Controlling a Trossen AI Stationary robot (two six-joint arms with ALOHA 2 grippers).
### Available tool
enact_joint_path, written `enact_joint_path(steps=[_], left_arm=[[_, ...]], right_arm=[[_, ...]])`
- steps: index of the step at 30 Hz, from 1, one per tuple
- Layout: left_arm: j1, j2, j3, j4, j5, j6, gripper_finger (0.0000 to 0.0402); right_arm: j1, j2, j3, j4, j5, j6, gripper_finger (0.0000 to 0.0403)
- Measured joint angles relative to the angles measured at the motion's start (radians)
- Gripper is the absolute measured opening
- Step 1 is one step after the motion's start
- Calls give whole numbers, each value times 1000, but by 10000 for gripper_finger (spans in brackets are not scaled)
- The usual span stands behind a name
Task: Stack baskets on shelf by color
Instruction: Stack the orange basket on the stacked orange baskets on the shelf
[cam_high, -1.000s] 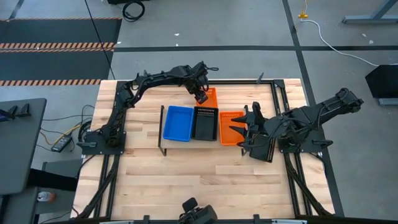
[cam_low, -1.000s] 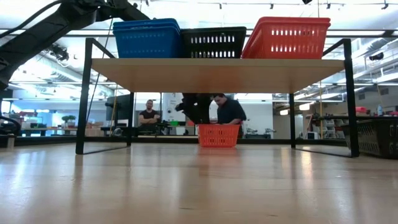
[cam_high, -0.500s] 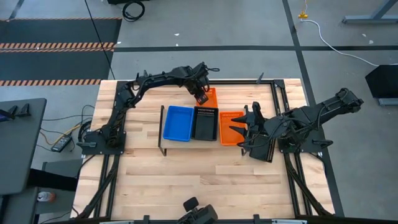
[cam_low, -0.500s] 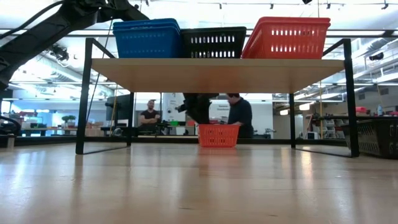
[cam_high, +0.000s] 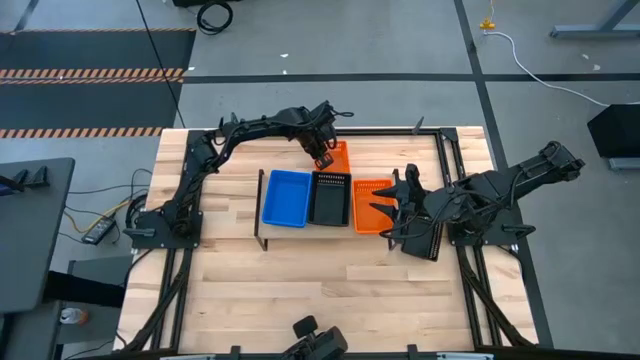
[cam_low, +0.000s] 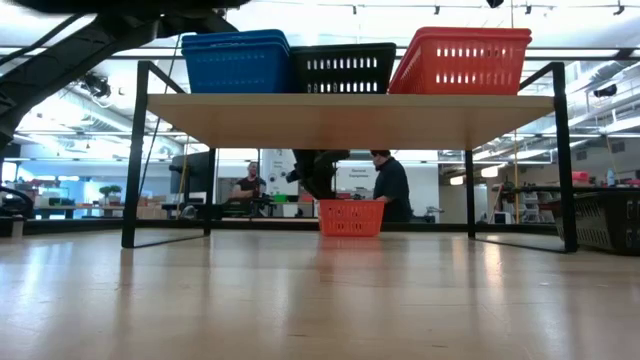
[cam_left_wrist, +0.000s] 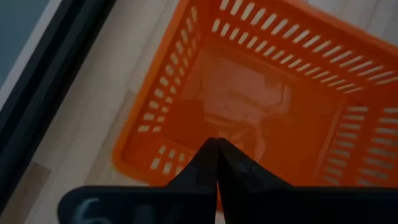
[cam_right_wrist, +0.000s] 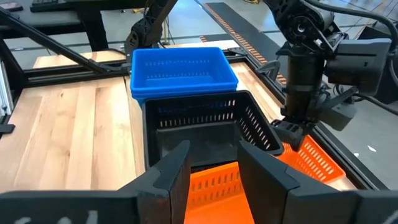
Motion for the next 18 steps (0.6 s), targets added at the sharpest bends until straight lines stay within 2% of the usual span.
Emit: enact_joint_path(steps=[18], left_arm=[[30,-1,25,-92,2,19,1]], right_arm=[[0,-6,0,-50,0,10,139]])
